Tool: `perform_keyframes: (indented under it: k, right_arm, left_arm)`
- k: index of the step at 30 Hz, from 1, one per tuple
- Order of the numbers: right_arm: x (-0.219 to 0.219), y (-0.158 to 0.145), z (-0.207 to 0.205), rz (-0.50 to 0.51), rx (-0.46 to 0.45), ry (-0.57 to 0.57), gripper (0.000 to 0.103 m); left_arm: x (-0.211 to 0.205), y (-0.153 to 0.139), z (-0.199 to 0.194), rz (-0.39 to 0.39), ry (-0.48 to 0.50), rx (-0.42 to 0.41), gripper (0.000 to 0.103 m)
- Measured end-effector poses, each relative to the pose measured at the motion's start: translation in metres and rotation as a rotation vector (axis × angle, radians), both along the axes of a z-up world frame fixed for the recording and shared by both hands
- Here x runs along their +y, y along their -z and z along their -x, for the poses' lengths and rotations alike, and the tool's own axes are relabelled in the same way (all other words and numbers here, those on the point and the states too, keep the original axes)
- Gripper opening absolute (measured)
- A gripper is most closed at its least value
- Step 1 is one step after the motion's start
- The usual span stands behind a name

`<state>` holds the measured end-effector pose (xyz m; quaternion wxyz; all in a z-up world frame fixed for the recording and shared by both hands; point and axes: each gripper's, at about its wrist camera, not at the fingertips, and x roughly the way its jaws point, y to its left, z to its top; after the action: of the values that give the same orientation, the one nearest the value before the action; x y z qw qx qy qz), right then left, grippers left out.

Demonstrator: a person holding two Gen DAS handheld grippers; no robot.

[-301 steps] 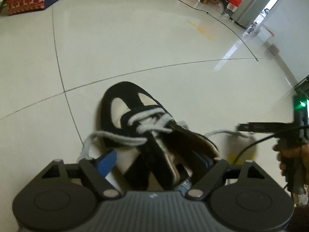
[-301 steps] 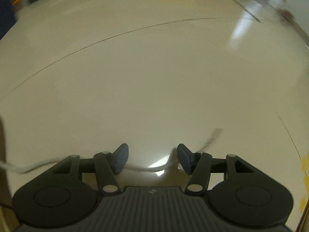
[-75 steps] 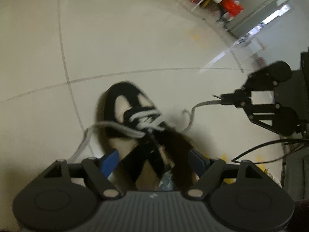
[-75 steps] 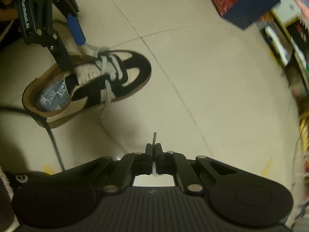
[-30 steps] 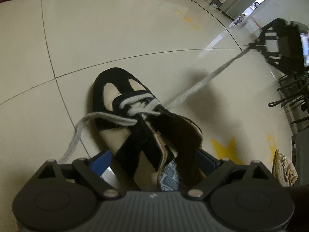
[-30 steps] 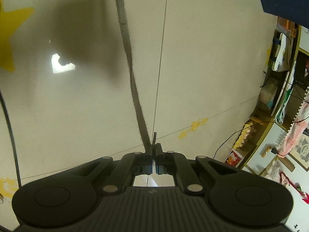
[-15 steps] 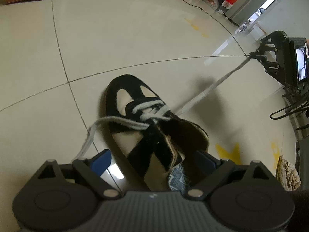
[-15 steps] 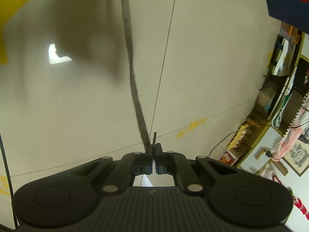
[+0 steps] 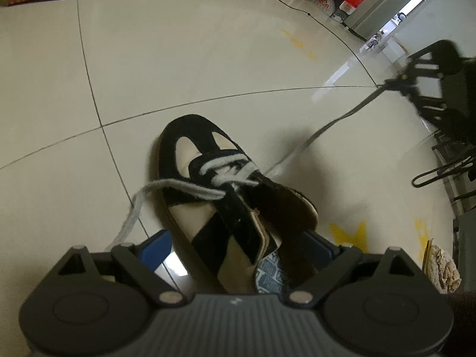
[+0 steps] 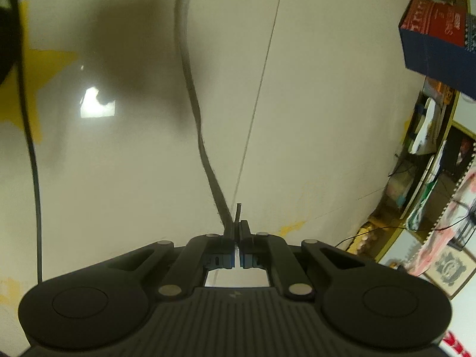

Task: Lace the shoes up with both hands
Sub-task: 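Pull the white lace taut away from the sneaker with the right gripper while the left holds the tongue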

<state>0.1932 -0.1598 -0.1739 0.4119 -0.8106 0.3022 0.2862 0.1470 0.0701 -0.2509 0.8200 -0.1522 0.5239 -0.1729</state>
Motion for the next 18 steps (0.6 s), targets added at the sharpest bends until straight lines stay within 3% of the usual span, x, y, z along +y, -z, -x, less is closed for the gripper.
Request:
perform_keyframes:
  k: [3, 11, 18]
  right_arm:
    - [-0.012, -0.024, 0.005, 0.045, -0.008, -0.002, 0.003]
    - [-0.027, -0.072, 0.035, 0.134, -0.042, 0.149, 0.003]
    - [-0.004, -0.096, 0.075, 0.089, -0.045, 0.11, 0.003]
  left_arm:
    - [-0.003, 0.001, 0.001, 0.008, 0.021, -0.001, 0.095]
    - [-0.007, 0.004, 0.006, 0.006, 0.056, 0.01, 0.095]
    - [-0.006, -0.004, 0.008, -0.005, 0.034, -0.004, 0.095]
